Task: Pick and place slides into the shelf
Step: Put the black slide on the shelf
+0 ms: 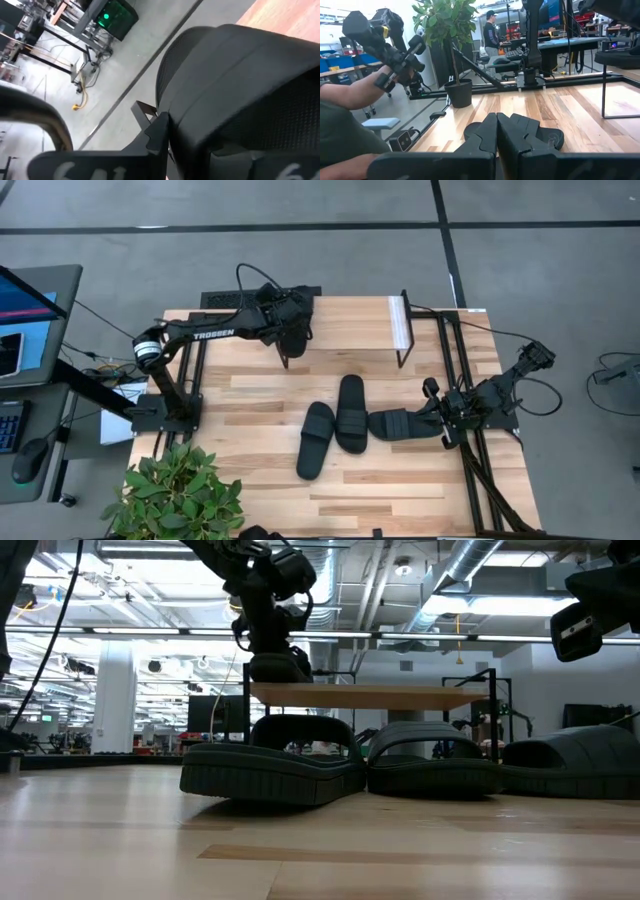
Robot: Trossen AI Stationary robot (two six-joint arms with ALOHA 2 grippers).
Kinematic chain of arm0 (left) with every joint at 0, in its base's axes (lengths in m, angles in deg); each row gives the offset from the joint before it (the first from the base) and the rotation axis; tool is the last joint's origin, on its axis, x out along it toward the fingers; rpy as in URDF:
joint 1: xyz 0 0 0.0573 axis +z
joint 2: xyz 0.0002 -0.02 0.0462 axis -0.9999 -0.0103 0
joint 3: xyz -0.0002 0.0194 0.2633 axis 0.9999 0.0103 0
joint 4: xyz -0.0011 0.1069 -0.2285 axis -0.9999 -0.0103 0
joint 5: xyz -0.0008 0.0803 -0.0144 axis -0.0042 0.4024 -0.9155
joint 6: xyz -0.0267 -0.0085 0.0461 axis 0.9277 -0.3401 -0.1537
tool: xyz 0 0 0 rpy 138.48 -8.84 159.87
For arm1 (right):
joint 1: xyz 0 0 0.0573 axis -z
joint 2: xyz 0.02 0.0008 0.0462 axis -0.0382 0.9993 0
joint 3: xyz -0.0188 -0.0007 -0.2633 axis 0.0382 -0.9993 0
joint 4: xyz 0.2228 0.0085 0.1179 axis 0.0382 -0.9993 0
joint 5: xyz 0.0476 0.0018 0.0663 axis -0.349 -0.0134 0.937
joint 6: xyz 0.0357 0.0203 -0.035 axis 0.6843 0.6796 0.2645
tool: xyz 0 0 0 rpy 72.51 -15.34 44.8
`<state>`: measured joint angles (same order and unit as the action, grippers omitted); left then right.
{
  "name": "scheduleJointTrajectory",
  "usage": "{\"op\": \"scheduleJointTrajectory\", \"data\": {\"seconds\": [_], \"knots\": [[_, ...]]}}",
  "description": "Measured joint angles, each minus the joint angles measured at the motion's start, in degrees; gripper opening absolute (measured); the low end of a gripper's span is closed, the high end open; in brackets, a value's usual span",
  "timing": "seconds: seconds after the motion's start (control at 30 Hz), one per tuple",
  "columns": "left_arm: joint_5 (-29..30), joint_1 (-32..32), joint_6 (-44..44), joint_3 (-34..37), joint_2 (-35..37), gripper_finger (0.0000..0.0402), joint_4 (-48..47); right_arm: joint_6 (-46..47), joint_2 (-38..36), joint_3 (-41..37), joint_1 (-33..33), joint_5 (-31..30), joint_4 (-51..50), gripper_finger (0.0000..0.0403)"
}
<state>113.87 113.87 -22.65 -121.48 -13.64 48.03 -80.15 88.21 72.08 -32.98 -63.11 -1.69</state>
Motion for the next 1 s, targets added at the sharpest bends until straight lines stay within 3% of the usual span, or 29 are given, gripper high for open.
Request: {"op": "scheduleJointTrajectory", "data": {"seconds": [1.0], "knots": [[-3.7,0.7,1.2,-0.1,0.0,0.0037,-1.0,0.0,0.0,0.0,0.0,0.0,0.0,0.0000]]}}
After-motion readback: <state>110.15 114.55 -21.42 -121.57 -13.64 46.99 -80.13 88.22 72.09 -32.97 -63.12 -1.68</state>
